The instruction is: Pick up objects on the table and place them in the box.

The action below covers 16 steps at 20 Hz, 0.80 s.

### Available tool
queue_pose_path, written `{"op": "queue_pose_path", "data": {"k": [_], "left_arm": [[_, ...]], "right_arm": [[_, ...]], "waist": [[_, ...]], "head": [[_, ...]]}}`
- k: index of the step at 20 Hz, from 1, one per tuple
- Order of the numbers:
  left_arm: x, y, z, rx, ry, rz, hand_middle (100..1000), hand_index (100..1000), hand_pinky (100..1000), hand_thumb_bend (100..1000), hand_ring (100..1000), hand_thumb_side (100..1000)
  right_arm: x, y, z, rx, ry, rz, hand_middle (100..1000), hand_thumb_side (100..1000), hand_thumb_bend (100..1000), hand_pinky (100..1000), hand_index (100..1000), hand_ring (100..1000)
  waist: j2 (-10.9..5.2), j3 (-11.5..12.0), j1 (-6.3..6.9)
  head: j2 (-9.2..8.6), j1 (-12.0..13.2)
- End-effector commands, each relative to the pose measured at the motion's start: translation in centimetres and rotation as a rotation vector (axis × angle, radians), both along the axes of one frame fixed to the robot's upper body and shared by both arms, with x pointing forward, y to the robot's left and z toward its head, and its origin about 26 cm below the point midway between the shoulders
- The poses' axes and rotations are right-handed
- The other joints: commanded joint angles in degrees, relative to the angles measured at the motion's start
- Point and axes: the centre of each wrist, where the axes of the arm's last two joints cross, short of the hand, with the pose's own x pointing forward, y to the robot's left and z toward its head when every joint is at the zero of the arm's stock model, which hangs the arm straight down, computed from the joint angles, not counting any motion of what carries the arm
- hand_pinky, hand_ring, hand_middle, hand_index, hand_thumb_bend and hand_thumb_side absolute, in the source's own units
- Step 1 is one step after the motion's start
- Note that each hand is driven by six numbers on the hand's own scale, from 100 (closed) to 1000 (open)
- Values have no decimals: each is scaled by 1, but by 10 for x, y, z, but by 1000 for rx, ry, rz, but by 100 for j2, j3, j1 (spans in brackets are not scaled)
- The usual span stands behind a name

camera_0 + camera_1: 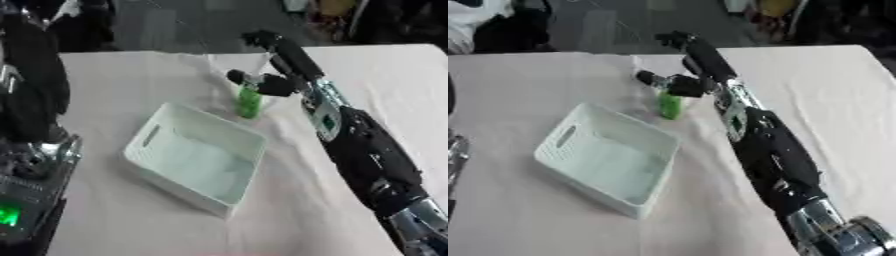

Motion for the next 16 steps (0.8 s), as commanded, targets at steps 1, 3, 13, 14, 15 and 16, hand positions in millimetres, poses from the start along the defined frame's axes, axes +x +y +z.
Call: {"op": "queue_pose_path", "data": {"k": [1,3,13,14,15,16], "left_arm": [[-3,-1,8,-6,-32,-4,807,787,524,307,675,1000],[-3,-1,8,-6,-33,-5,807,787,524,307,675,1000],[-3,-2,9,-8,-35,-10,807,786,523,308,675,1000],[-3,-2,9,-9,-35,-10,807,786,523,308,675,1000],[-3,-3,9,-9,-36,-11,807,786,523,308,675,1000],[-3,-3,9,-9,-36,-12,807,786,523,308,675,1000]], "right_arm": [[2,-1,8,23,-5,4,721,1000,738,762,907,745],[2,-1,5,28,6,6,717,1000,732,758,906,741],[3,-2,-4,6,29,-10,714,1000,715,735,903,720],[3,-3,-5,2,30,-13,714,1000,715,735,903,721],[3,-3,-6,-3,31,-16,715,1000,710,727,903,716],[3,-3,-7,-7,33,-20,715,1000,709,726,903,715]], "waist": [[-123,17,9],[-123,21,7],[-101,42,20],[-98,47,21],[-95,52,21],[-92,57,21]], "head": [[-66,-20],[-72,-12],[-82,-31],[-85,-34],[-90,-32],[-94,-30]]}}
